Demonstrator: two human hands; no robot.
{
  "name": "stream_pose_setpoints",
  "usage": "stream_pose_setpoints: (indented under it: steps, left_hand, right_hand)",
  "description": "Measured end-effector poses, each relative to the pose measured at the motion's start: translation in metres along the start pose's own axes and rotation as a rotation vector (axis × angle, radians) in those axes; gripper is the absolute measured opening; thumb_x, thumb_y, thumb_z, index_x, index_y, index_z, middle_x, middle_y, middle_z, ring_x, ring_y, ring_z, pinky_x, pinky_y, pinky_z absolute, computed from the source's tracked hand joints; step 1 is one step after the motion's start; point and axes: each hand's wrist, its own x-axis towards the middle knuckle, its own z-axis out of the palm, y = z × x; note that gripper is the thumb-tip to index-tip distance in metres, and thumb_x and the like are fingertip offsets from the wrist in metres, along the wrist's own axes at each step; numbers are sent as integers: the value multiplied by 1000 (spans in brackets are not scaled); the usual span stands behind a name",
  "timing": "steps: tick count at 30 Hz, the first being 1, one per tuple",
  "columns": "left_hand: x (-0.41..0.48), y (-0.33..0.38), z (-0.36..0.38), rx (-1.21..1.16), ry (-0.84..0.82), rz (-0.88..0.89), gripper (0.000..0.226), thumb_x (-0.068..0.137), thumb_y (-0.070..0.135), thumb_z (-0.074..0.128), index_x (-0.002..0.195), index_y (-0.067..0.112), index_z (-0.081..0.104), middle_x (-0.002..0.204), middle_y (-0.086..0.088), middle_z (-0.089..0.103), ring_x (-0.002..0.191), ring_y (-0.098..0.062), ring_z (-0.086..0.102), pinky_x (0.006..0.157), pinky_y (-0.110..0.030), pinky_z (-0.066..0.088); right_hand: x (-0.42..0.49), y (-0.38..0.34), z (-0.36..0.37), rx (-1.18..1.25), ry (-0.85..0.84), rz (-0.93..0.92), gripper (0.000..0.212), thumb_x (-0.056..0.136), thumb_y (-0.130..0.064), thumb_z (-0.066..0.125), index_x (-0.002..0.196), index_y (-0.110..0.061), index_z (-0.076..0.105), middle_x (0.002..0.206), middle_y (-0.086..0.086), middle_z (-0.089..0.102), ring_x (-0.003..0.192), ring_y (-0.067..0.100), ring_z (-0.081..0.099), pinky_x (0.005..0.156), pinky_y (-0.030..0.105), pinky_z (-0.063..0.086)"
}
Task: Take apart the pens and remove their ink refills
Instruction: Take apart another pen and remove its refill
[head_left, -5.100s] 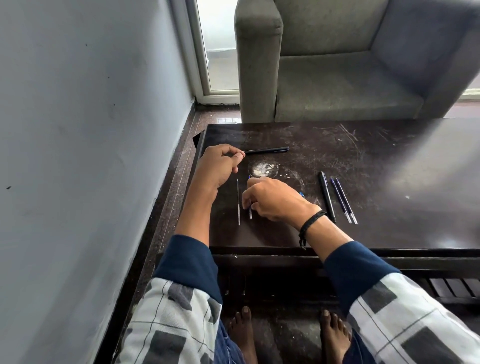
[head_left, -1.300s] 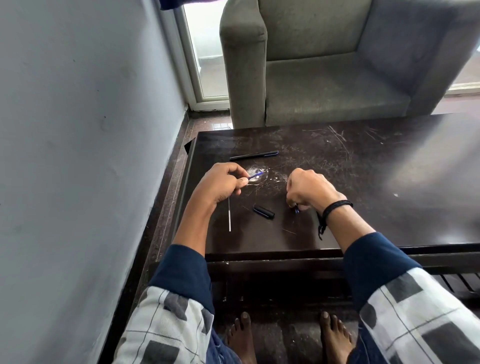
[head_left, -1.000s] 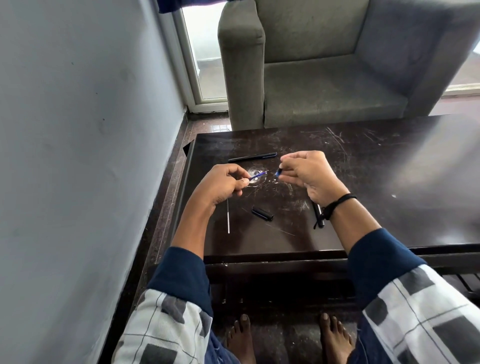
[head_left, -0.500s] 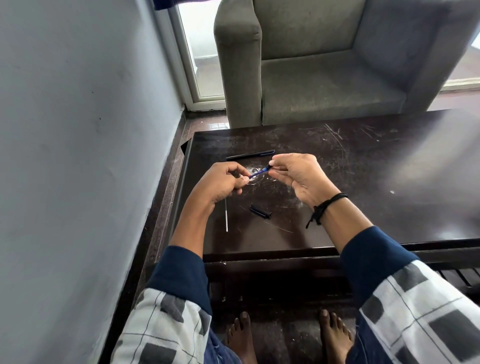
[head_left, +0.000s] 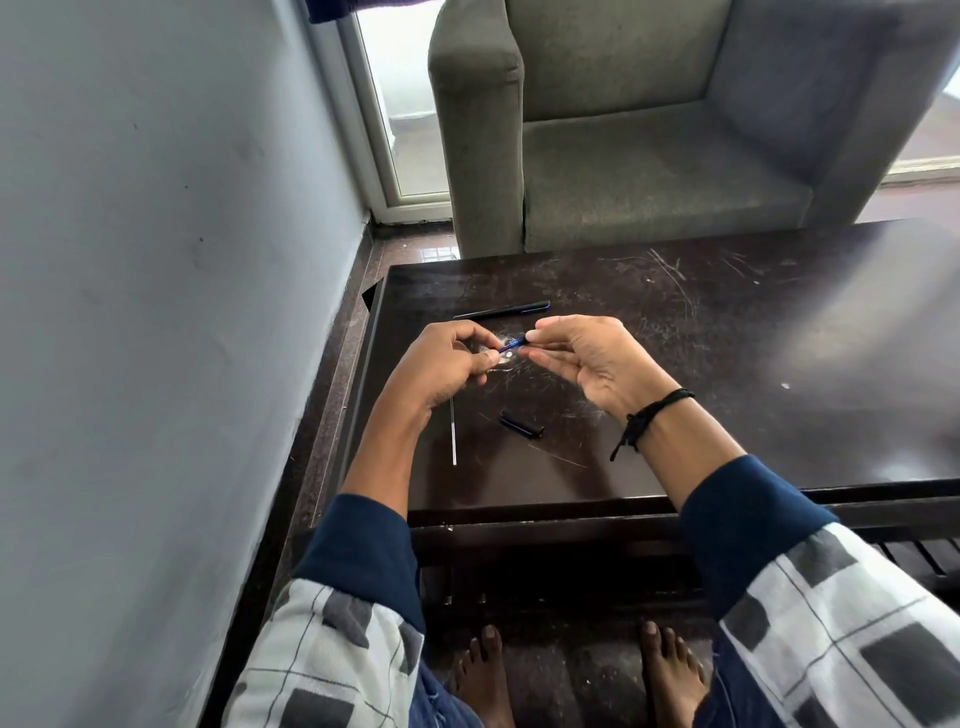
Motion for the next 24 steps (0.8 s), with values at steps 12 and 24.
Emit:
stream_pose_setpoints:
  steps: [12, 24]
  left_hand:
    - [6, -9, -1, 7, 1, 39, 18, 86, 5, 76, 104, 7, 76, 67, -4, 72, 60, -6, 68, 67, -14, 53]
    - [3, -6, -2, 9, 13, 42, 19, 84, 6, 79, 102, 9, 77, 79, -10, 76, 66, -8, 72, 83, -26, 59]
  right_hand:
    - [3, 5, 1, -115, -59, -17, 19, 80, 11, 76, 93, 0, 68, 92, 20, 75, 73, 23, 76, 64, 21, 60]
    - [5, 5, -1, -161, -100, -10, 18, 80, 7, 78, 96, 4, 70, 93, 20, 76, 76, 21, 77, 64, 21, 60]
